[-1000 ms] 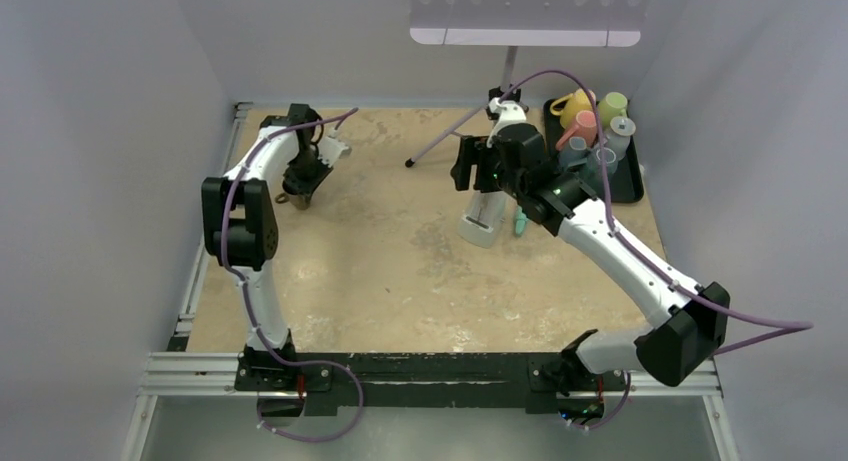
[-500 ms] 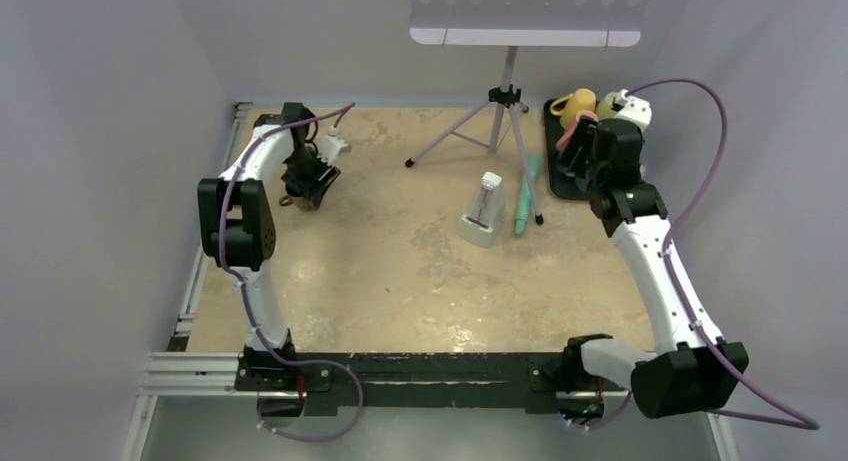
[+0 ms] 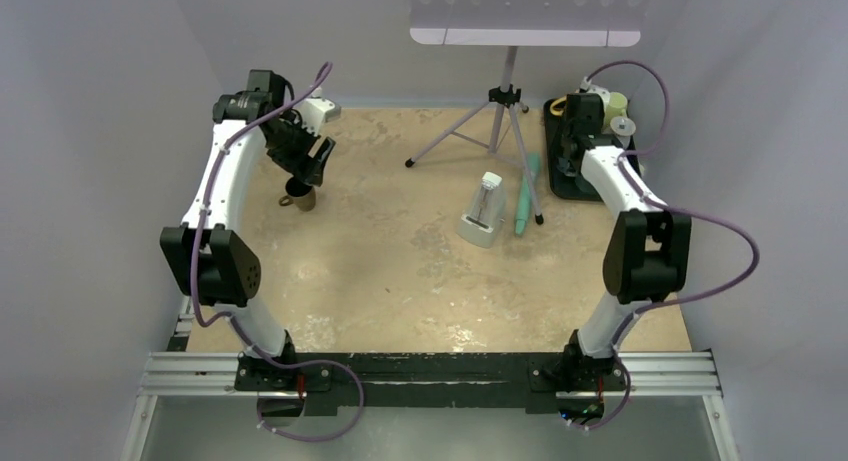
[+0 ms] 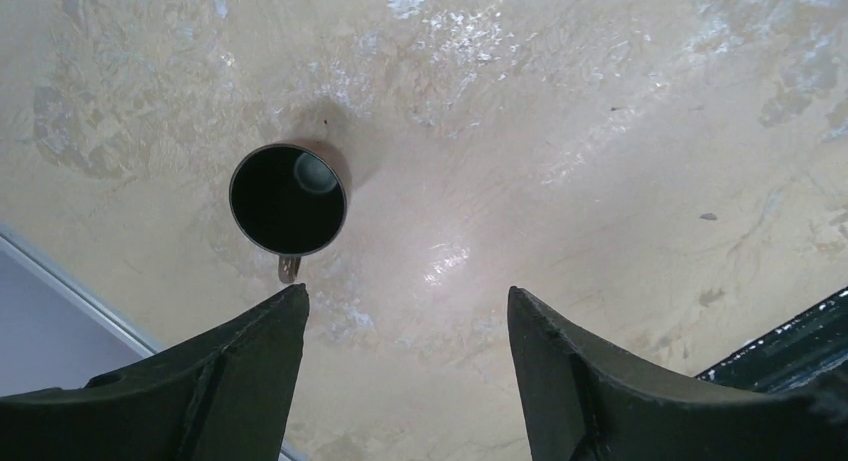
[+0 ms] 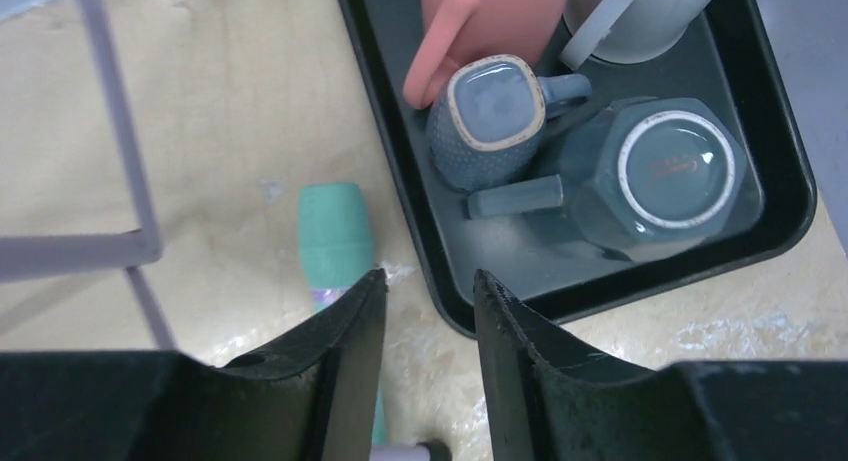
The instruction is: Turn the mug right side up
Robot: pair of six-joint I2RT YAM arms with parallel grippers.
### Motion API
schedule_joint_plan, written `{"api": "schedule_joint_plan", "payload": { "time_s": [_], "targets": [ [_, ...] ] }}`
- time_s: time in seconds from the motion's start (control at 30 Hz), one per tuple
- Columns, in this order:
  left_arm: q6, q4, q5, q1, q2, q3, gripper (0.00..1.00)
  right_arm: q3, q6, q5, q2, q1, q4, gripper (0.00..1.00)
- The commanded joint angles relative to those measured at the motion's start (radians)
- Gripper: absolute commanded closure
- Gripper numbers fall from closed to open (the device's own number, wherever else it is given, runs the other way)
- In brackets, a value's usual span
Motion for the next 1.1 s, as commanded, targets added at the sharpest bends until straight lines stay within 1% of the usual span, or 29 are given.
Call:
{"api": "schedule_joint_plan", "payload": {
  "time_s": [0.0, 0.07, 0.17, 0.27, 0.37, 0.53, 0.63, 0.77, 1.07],
  "targets": [
    [-0.019, -0.024, 0.059, 0.007, -0.068, -0.034, 0.23, 0.127, -0.05, 0.091, 0.095, -0.006, -0.031, 0.61],
    [-0.017, -0.022, 0.051, 0.006, -0.074, -0.046, 0.23, 0.178, -0.079, 0.114, 0.169, -0.006, -0.062, 0.65],
    [-0.014, -0.022, 0.04, 0.005, -0.065, -0.052, 0.23, 0.218, -0.132, 0.127, 0.227, -0.006, -0.059, 0.67],
    [-0.017, -0.023, 0.038, 0.006, -0.048, -0.052, 0.23, 0.252, -0.158, 0.113, 0.277, -0.007, -0.055, 0.67],
    [-0.018, -0.028, 0.036, 0.006, -0.036, -0.05, 0.24, 0.304, -0.159, 0.122, 0.329, -0.012, -0.092, 0.68],
    [-0.01, -0.025, 0.037, 0.005, -0.036, -0.063, 0.24, 0.292, -0.183, 0.168, 0.349, -0.034, -0.065, 0.66],
    [-0.005, -0.027, 0.037, 0.006, -0.034, -0.063, 0.24, 0.299, -0.209, 0.202, 0.371, -0.054, -0.085, 0.65],
    [-0.002, -0.027, 0.036, 0.006, -0.037, -0.061, 0.24, 0.243, -0.231, 0.204, 0.339, -0.075, -0.067, 0.65],
    [0.003, -0.026, 0.043, 0.006, -0.038, -0.062, 0.24, 0.024, -0.234, 0.217, 0.142, -0.077, 0.005, 0.65]
  ]
}}
